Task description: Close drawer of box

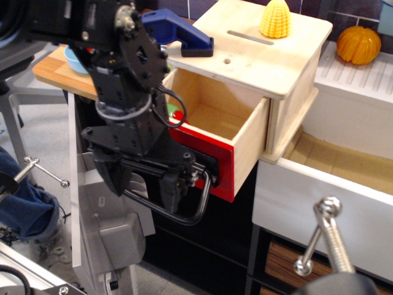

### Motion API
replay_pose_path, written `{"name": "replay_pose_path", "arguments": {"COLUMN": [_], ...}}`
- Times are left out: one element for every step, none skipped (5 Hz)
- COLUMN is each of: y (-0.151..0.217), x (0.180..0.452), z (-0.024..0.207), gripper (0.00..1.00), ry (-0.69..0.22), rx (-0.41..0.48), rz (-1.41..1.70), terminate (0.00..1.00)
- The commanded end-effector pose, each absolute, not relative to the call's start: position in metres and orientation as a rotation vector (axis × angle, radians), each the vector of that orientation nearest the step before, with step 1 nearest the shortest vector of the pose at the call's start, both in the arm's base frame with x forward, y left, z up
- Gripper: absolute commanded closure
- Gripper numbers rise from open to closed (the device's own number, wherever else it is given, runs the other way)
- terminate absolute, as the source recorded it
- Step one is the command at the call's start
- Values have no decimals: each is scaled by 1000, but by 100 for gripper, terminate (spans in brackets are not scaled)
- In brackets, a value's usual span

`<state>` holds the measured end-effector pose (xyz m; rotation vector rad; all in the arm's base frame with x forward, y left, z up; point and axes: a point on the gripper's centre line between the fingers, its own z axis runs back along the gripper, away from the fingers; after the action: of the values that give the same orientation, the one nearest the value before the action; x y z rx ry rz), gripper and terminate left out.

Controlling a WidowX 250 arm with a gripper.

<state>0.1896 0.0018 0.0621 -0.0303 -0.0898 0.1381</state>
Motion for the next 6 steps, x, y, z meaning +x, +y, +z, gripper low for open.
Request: {"name": "replay_pose_path", "arguments": {"y": [-1,3,6,11,17,21], "x": [228,246,264,284,300,313], "z": [71,75,75,79,85,88], "gripper": [0,0,0,0,0,0], "ry": [-161,-177,-186,-190,-214,-226], "rx": [-16,-17,6,16,15,19], "rz": [144,161,173,204,226,251], "terminate": [0,0,0,0,0,0]}}
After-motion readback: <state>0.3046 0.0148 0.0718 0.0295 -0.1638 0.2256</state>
